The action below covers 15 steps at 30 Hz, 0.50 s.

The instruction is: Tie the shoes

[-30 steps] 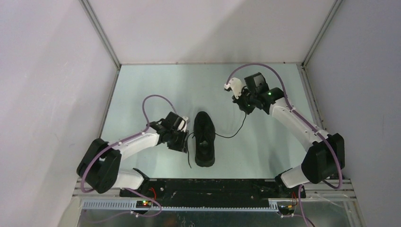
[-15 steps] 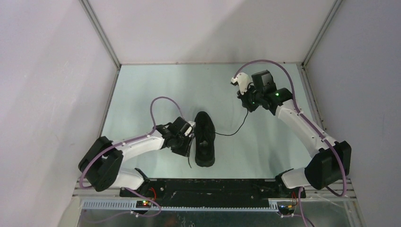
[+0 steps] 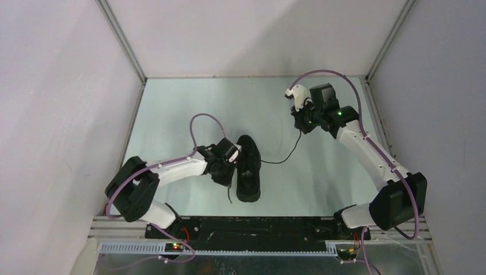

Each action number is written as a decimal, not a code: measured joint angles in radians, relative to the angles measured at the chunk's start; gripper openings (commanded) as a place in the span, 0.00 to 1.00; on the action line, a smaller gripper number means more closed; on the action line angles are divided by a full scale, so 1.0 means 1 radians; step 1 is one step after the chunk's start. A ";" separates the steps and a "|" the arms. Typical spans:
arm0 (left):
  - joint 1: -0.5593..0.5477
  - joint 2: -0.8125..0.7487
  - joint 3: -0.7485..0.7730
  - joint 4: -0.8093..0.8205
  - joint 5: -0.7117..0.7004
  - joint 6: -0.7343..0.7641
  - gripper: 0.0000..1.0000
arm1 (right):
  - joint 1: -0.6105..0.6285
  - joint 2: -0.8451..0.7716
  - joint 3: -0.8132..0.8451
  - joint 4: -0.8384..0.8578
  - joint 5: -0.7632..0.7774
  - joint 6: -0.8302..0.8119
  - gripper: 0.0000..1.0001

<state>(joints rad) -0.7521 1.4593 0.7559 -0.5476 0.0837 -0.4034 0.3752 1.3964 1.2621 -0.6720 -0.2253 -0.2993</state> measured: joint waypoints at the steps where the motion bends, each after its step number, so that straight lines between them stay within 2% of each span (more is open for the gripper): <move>1: -0.001 0.008 0.008 -0.001 0.000 -0.006 0.06 | -0.002 0.000 0.000 0.002 0.000 0.005 0.00; 2: -0.002 0.018 0.015 -0.003 -0.002 -0.003 0.01 | -0.005 0.000 0.000 0.003 0.000 0.010 0.00; 9: -0.002 0.040 0.068 -0.090 -0.024 -0.004 0.00 | -0.019 0.000 0.000 0.001 -0.029 0.035 0.00; 15: 0.076 -0.055 0.105 -0.151 -0.045 0.139 0.00 | -0.009 0.000 -0.072 -0.040 -0.129 -0.019 0.00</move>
<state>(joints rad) -0.6765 1.4044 0.8612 -0.6991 0.0387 -0.2646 0.3660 1.3968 1.1900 -0.7124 -0.3546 -0.3180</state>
